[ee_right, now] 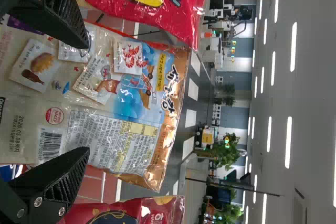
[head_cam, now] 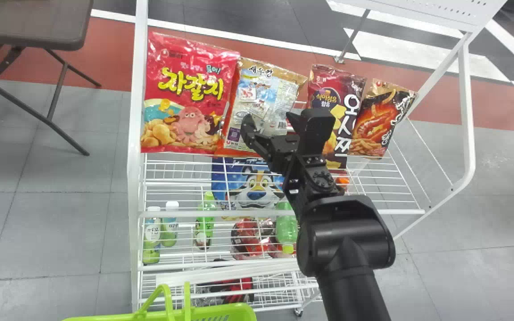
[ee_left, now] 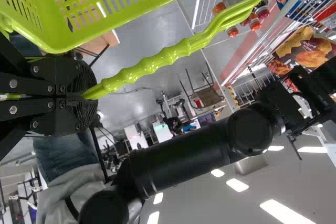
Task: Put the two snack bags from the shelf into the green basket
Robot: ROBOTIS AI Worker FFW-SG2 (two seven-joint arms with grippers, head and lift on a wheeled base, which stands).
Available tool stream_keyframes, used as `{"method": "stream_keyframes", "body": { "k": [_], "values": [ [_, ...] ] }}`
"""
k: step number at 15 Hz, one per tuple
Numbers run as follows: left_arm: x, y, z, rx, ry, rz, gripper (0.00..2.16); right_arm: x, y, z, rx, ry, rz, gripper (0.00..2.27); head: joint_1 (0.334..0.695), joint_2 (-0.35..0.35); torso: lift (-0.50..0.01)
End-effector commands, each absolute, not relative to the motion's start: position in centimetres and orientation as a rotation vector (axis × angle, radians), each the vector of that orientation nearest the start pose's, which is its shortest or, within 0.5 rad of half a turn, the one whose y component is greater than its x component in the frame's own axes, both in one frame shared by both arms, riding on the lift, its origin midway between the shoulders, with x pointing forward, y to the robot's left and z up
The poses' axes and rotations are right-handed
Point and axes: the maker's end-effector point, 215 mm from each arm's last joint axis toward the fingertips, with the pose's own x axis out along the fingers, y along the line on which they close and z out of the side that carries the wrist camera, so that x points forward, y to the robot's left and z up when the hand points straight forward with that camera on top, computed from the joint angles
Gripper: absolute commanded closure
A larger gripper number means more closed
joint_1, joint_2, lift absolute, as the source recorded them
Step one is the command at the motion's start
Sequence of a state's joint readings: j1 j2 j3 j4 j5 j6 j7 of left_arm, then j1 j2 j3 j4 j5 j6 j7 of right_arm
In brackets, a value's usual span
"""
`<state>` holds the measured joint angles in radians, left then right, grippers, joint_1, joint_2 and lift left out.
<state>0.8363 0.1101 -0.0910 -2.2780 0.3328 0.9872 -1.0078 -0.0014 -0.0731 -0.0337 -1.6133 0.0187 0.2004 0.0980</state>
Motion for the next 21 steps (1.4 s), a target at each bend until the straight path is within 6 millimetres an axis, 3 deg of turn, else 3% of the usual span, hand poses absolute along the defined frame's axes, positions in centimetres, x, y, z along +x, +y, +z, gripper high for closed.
{"method": "stream_keyframes", "body": {
  "k": [1,4,5,6,7,8,16,21],
  "values": [
    [11.4,-1.3,-42.2,-0.8,0.934,-1.148,2.14,61.0,-25.6,-37.8,-0.087,0.17,0.056,0.13,0.695,-0.35,-0.008],
    [11.6,-1.1,-42.2,-0.805,0.931,-1.143,2.14,62.0,-24.6,-39.0,-0.085,0.214,0.072,0.21,0.695,-0.35,-0.008],
    [11.7,-1.0,-42.1,-0.811,0.927,-1.145,2.14,62.1,-24.1,-39.3,-0.089,0.222,0.08,0.45,0.695,-0.35,-0.008],
    [11.8,-0.9,-42.1,-0.812,0.923,-1.143,2.14,62.1,-24.0,-39.3,-0.089,0.222,0.082,0.85,0.695,-0.35,-0.008],
    [11.9,-0.8,-42.1,-0.812,0.921,-1.141,2.14,61.9,-24.0,-39.5,-0.089,0.22,0.075,1.51,0.695,-0.35,-0.008],
    [11.9,-0.8,-42.1,-0.812,0.923,-1.141,2.14,61.7,-24.3,-39.5,-0.092,0.216,0.055,1.97,0.695,-0.35,-0.008],
    [12.1,-1.0,-41.9,-0.811,0.923,-1.149,2.14,60.6,-26.6,-38.5,-0.105,0.191,-0.036,1.99,0.695,-0.35,-0.008],
    [12.1,-1.1,-41.7,-0.812,0.921,-1.154,2.14,58.1,-26.5,-35.8,-0.081,0.139,-0.038,1.99,0.695,-0.35,-0.008]
  ]
}}
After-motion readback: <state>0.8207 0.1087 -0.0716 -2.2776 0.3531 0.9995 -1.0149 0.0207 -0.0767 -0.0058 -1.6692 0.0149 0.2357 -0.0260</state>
